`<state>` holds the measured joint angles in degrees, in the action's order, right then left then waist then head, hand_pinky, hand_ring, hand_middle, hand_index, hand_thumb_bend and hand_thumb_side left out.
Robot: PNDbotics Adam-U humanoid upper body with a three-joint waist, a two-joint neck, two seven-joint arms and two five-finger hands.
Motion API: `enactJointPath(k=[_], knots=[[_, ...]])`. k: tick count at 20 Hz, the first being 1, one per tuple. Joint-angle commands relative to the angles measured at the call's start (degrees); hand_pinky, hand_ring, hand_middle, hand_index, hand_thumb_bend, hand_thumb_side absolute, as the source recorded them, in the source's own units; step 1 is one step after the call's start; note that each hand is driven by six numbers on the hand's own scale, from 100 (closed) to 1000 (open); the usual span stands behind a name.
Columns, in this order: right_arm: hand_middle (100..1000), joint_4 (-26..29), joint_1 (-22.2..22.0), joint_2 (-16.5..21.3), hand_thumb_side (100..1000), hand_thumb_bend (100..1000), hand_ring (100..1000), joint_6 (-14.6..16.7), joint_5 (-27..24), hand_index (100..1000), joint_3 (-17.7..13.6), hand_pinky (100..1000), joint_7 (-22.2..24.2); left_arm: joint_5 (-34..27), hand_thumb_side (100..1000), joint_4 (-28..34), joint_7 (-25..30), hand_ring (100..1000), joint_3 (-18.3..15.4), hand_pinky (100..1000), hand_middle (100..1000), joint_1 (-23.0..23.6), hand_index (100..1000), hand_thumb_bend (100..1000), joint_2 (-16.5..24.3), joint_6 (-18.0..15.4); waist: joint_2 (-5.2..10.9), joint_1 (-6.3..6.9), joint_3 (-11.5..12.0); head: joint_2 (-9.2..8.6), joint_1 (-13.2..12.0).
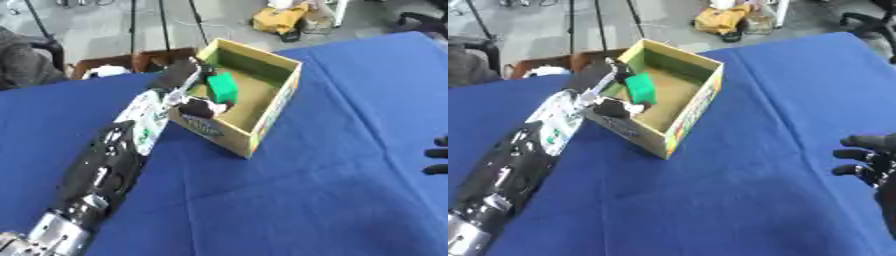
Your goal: Pick up objects on the table and place them in the box.
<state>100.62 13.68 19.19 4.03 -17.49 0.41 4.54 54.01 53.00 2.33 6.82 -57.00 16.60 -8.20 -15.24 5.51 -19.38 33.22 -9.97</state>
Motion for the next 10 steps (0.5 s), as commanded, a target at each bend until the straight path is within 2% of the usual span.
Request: enactJointPath(k=[1, 3, 7, 8, 9, 10], knots=[[688, 0.6, 0.7, 0.5, 876, 100, 700, 0.1, -0.1, 728, 0.0, 573, 0.3, -0.2, 697, 0.9, -0.3, 782, -0.6, 705, 732, -1.0, 801, 795, 0.5, -0.9, 1.07, -0.34, 0.1, -0.37, -0.1], [686, 0.5, 0.7, 0.5, 876, 100, 700, 0.1, -0.1, 728, 0.0, 573, 0.3, -0.5, 736, 1.0, -0.4, 806, -0.6, 717, 757, -0.9, 803, 823, 0.5, -1.2, 1.17, -0.31, 0.1, -0.31, 0.0], [684, 0.4, 0.4, 0.4, 876, 100, 699, 0.1, -0.1, 728, -0.3, 574, 0.1, -3.7, 687, 2.8, -1.7, 761, -0.9, 685, 645, -0.4, 736, 757, 0.4, -1.4, 1.46, -0.4, 1.0, 0.11, 0.5], [684, 0.4, 0.3, 0.4, 876, 100, 699, 0.1, -0.1, 728, -0.4, 574, 0.0, -5.5, 682, 4.0, -2.1, 760, -0.8, 683, 641, -0.1, 732, 746, 0.6, -1.4, 1.57, -0.44, 1.3, 0.26, 0.6], [684, 0.3, 0.0, 0.4, 877, 100, 699, 0.1, -0.1, 728, -0.5, 574, -0.1, -7.8, 637, 5.8, -2.5, 757, -0.6, 678, 630, 0.4, 714, 624, 1.0, -1.4, 1.75, -0.52, 2.1, 0.55, 1.0], [683, 0.2, -0.2, 0.4, 877, 100, 699, 0.1, 0.0, 728, -0.7, 574, -0.3, -10.5, 617, 8.1, -2.9, 758, -0.4, 678, 630, 1.1, 713, 588, 1.6, -1.4, 1.95, -0.62, 2.8, 0.8, 1.4]])
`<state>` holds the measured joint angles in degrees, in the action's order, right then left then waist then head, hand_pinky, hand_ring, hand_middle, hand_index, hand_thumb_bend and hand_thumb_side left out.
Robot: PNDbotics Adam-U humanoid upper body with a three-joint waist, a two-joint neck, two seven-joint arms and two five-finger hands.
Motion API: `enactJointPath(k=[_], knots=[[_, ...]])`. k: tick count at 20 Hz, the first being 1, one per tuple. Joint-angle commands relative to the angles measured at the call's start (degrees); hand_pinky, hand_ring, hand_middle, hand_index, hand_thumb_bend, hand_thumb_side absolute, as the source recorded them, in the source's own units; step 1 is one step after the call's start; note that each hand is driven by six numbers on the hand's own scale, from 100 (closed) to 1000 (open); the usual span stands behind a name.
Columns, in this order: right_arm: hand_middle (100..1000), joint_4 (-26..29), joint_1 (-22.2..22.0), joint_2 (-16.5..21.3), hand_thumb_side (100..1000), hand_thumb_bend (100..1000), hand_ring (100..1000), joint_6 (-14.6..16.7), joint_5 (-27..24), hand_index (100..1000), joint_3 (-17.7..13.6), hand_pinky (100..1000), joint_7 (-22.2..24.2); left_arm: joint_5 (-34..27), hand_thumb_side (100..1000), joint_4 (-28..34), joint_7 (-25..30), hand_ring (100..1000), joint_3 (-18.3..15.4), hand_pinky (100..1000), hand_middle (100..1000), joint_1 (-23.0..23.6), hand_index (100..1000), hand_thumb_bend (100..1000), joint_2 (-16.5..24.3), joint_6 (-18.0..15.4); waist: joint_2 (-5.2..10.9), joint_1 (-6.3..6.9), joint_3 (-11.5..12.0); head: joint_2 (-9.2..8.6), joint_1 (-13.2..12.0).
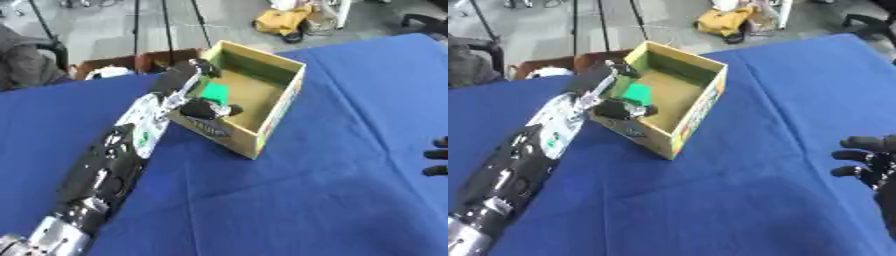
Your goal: Pick up objects on the table and place them in the box.
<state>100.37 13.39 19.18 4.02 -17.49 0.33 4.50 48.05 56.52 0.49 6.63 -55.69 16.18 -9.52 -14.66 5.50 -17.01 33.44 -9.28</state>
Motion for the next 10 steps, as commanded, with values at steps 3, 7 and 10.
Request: enactJointPath(k=[3, 7, 10], knots=[[682, 0.3, -0.8, 0.4, 878, 100, 699, 0.2, 0.1, 728, -1.2, 574, -0.7, -13.7, 603, 12.5, -1.4, 773, 0.3, 683, 641, 3.2, 714, 517, 4.3, 1.0, 1.83, -0.98, 3.1, 1.2, 1.8], [682, 0.4, -1.5, 0.4, 875, 100, 699, 0.4, 0.1, 728, -1.9, 574, -1.4, -26.6, 640, 24.9, -1.5, 801, -0.8, 692, 656, 10.9, 716, 459, 7.6, 4.1, 2.21, -1.59, 6.7, 1.74, 3.3], [682, 0.6, -1.6, 0.5, 872, 100, 699, 0.6, -0.1, 728, -2.3, 574, -1.8, -37.1, 712, 33.2, -2.4, 817, -2.4, 697, 667, 17.5, 721, 422, 8.1, 6.0, 2.22, -2.0, 9.0, 1.7, 4.2]])
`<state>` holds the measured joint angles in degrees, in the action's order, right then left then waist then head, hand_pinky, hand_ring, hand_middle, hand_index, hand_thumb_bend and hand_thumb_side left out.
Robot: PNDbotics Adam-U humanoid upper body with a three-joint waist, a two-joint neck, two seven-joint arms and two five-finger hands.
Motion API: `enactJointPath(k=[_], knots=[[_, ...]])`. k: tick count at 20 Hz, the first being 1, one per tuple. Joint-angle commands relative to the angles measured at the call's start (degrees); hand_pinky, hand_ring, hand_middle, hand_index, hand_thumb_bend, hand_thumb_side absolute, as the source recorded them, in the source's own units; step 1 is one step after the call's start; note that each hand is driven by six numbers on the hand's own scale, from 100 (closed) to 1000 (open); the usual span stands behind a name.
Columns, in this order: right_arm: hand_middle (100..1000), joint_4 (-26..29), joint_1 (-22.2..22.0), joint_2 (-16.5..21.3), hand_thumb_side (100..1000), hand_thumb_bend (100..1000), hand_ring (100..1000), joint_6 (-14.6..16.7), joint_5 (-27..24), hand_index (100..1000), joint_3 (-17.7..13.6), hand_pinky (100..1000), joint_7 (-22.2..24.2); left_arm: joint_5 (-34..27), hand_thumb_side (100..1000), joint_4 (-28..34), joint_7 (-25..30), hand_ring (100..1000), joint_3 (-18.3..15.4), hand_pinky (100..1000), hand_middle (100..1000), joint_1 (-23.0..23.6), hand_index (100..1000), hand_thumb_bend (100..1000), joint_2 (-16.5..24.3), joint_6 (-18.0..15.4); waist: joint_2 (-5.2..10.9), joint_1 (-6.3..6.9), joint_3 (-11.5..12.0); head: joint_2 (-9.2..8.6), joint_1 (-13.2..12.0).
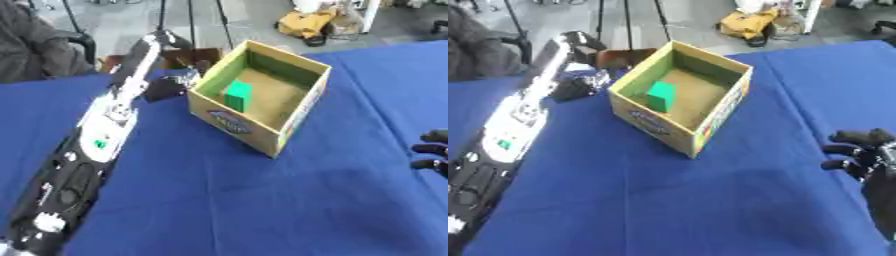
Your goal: Pick up objects on the table and place them in the box.
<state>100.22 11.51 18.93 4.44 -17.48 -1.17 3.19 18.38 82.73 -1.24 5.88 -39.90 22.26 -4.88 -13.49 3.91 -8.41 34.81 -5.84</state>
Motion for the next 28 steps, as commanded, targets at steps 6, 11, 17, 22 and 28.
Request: enactJointPath(k=[6, 11, 17, 22, 28], knots=[[682, 1.4, 0.6, 1.0, 867, 100, 698, 0.5, -0.6, 729, -1.4, 576, -1.0, -16.8, 781, 17.2, -2.4, 834, -5.5, 700, 684, 13.6, 731, 417, 0.5, 2.5, 0.88, -1.1, 3.3, 0.42, 1.5], [687, 1.8, 0.8, 1.2, 863, 100, 701, 0.6, -0.9, 728, -1.7, 576, -1.4, -19.7, 855, 18.9, -4.8, 843, -7.4, 698, 688, 20.6, 731, 401, -1.7, 2.1, 0.81, -1.41, 4.7, 0.4, 1.7], [699, 2.2, 1.1, 1.5, 860, 100, 713, 1.0, -1.5, 726, -1.7, 577, -1.8, -21.1, 912, 18.1, -4.4, 846, -8.0, 697, 689, 24.2, 734, 400, -4.2, 1.9, 0.72, -1.68, 5.4, 0.47, 1.3], [719, 2.5, 1.4, 1.7, 860, 100, 736, 1.5, -2.0, 725, -1.7, 580, -2.3, -22.6, 961, 16.5, -3.5, 850, -8.3, 697, 692, 25.4, 737, 387, -5.4, 2.9, 0.58, -1.76, 5.3, 0.38, 1.3], [722, 2.5, 1.3, 1.6, 862, 100, 735, 1.8, -2.1, 723, -1.9, 581, -2.8, -22.9, 990, 15.1, -3.1, 851, -8.7, 697, 691, 26.5, 738, 387, -6.6, 3.6, 0.49, -1.81, 5.3, 0.26, 1.4]])
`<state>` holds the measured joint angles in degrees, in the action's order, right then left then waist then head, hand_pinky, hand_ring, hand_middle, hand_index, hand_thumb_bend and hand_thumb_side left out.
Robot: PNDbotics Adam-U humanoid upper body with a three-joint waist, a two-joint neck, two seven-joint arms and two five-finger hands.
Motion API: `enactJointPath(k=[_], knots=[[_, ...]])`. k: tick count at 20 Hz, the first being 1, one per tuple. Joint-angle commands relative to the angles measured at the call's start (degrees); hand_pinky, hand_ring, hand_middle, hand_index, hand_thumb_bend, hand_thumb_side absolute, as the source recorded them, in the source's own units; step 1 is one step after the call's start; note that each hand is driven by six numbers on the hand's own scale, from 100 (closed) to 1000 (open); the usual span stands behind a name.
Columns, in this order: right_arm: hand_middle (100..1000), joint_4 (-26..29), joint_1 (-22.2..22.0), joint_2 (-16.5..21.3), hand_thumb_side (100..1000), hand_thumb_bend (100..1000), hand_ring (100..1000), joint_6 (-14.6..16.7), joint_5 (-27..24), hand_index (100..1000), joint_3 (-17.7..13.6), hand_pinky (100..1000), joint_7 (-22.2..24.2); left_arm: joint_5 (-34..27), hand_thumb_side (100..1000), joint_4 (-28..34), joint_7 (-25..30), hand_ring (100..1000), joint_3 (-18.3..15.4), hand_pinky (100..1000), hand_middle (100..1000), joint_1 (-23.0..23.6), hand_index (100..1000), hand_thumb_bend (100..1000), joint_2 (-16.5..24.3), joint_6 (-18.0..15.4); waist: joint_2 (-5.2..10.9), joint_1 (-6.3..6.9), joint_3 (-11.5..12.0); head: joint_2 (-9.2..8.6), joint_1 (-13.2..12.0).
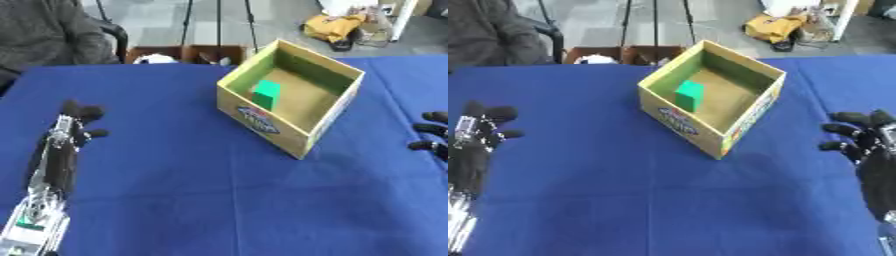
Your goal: Pick up objects on the table and place them in the box.
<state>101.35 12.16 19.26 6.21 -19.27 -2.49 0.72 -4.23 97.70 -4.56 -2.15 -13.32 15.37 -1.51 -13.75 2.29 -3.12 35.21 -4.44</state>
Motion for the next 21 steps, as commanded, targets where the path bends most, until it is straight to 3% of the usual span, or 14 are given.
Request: enactJointPath(k=[1, 21], knots=[[720, 1.4, 0.7, 1.3, 862, 100, 729, 0.1, -0.3, 723, -0.5, 581, -0.3, -0.3, 993, 0.0, 0.4, 851, -0.7, 697, 692, 0.1, 738, 388, 0.1, 0.3, 0.75, -0.19, 0.0, -0.18, 0.0], [707, 1.6, 0.3, 1.1, 864, 100, 716, 0.0, 0.0, 721, -0.7, 578, -0.7, -0.8, 1000, -0.2, 1.4, 851, -0.6, 696, 689, 0.3, 737, 379, -1.1, 0.7, 0.61, -0.14, 0.0, -0.12, 0.1]])
